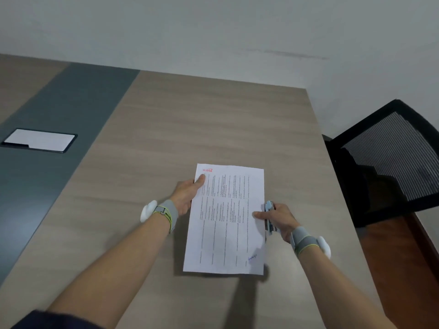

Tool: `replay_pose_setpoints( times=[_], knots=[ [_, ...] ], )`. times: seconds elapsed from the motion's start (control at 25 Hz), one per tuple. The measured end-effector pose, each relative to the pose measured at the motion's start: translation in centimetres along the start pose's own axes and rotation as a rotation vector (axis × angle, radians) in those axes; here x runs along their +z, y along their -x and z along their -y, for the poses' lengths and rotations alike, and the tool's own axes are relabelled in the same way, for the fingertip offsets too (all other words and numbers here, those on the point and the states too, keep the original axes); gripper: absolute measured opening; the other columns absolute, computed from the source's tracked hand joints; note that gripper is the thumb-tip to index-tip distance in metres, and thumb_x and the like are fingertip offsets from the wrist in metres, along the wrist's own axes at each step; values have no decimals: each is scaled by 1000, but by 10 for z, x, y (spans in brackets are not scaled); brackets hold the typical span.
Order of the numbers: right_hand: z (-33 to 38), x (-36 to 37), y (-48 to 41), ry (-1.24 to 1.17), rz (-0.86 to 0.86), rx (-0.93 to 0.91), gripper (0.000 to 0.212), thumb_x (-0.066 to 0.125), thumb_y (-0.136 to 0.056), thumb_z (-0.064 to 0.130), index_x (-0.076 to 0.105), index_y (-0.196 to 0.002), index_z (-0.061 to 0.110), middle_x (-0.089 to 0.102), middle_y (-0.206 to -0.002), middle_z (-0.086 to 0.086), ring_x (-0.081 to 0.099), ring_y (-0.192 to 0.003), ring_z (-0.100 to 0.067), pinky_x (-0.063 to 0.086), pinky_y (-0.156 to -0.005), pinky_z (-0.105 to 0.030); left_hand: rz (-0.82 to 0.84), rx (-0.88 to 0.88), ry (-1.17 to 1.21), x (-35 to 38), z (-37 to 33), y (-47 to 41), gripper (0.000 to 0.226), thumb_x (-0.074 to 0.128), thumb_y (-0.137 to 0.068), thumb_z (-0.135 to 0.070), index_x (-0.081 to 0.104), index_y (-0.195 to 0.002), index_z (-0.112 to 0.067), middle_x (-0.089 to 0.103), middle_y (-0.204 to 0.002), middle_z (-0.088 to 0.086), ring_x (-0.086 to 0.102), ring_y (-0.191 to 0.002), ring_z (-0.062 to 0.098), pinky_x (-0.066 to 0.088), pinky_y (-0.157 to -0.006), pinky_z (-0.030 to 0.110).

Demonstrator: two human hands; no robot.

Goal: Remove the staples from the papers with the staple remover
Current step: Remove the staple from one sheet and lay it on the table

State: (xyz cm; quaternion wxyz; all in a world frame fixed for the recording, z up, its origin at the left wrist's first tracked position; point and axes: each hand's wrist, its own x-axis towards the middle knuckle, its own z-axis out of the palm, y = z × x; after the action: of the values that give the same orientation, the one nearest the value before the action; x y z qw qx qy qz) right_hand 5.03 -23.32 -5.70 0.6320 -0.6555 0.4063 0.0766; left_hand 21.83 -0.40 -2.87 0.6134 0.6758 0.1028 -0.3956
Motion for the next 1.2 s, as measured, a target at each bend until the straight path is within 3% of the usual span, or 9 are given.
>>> replay_pose_setpoints(
  times=[0.16,0.32,0.48,0.6,0.72,0.84,0.96,1.12,1.2],
  knots=[
    [-25,7,-12,10,-94,104,35,88,-69,3,72,-98,-6,77,-100,-22,75,-87,-39,61,-84,-51,-12,-131,-257,-7,46,-7,29,65,-94,-13,66,-121,-3,74,-116,16,71,-103,31,57,-93,49],
    [-34,13,-22,104,-185,149,35,89,-70,9,72,-98,-4,75,-101,-20,73,-94,-39,58,-90,-52,-112,-118,-362,-7,73,-18,30,59,-86,11,67,-113,3,73,-114,21,71,-100,35,60,-86,50],
    [-31,20,-28,348,-339,101,21,82,-76,19,72,-89,6,75,-99,-16,70,-86,-32,60,-82,-39,-321,24,-579,4,71,-27,20,60,-80,2,72,-95,-1,76,-100,17,72,-88,33,61,-71,36],
    [-30,24,-30,539,-398,37,26,73,-83,25,72,-102,6,73,-108,-18,68,-97,-34,55,-83,-34,-375,81,-810,12,67,-26,20,58,-80,-6,69,-97,-6,73,-102,13,64,-83,30,45,-63,28],
    [-32,26,-28,599,-378,62,37,71,-86,28,67,-113,4,68,-116,-20,65,-106,-36,53,-86,-34,-428,71,-879,13,68,-25,23,58,-82,-9,65,-103,-3,70,-110,16,67,-96,36,44,-64,30],
    [-32,28,-26,573,-348,87,38,71,-87,28,66,-114,2,68,-116,-19,67,-101,-36,53,-74,-31,-452,39,-840,11,72,-23,26,58,-84,-12,65,-107,-1,69,-114,18,67,-100,38,48,-67,31],
    [-31,31,-26,546,-319,98,41,70,-87,30,65,-115,0,67,-118,-20,66,-105,-36,54,-83,-34,-452,41,-783,12,74,-20,27,56,-85,-10,66,-108,-1,69,-115,17,66,-103,38,50,-72,32],
    [-28,23,-24,530,-341,82,35,68,-90,29,66,-108,0,70,-114,-20,62,-92,-31,47,-75,-30,-479,73,-722,13,74,-16,28,56,-87,-9,67,-111,0,70,-119,16,64,-111,36,53,-87,36],
    [-28,15,-21,533,-349,97,36,60,-94,25,58,-117,-2,64,-123,-23,61,-103,-36,47,-79,-33,-486,79,-713,11,74,-15,30,56,-88,-9,67,-114,0,70,-121,17,64,-113,37,52,-89,35]
  ],
)
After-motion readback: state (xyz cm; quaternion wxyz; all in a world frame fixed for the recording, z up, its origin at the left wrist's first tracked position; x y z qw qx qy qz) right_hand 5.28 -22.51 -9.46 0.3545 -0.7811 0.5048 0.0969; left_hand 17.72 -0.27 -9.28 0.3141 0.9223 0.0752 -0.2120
